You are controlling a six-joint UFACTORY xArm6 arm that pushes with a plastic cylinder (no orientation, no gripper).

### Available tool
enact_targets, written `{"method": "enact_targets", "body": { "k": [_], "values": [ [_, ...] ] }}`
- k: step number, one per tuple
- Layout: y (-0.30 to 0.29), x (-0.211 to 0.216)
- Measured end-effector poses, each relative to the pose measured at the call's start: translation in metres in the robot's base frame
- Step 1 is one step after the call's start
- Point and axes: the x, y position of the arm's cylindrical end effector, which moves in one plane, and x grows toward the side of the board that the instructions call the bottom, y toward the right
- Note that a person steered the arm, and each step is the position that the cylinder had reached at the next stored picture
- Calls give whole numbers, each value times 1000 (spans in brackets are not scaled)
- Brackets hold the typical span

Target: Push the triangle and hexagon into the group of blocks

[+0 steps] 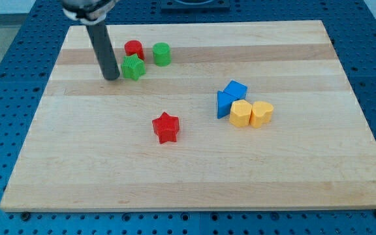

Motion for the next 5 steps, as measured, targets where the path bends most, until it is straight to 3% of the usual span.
{"method": "enact_targets", "body": {
  "k": [2, 4, 5],
  "values": [
    [70, 131],
    [134, 147],
    [135, 110]
  ]
}}
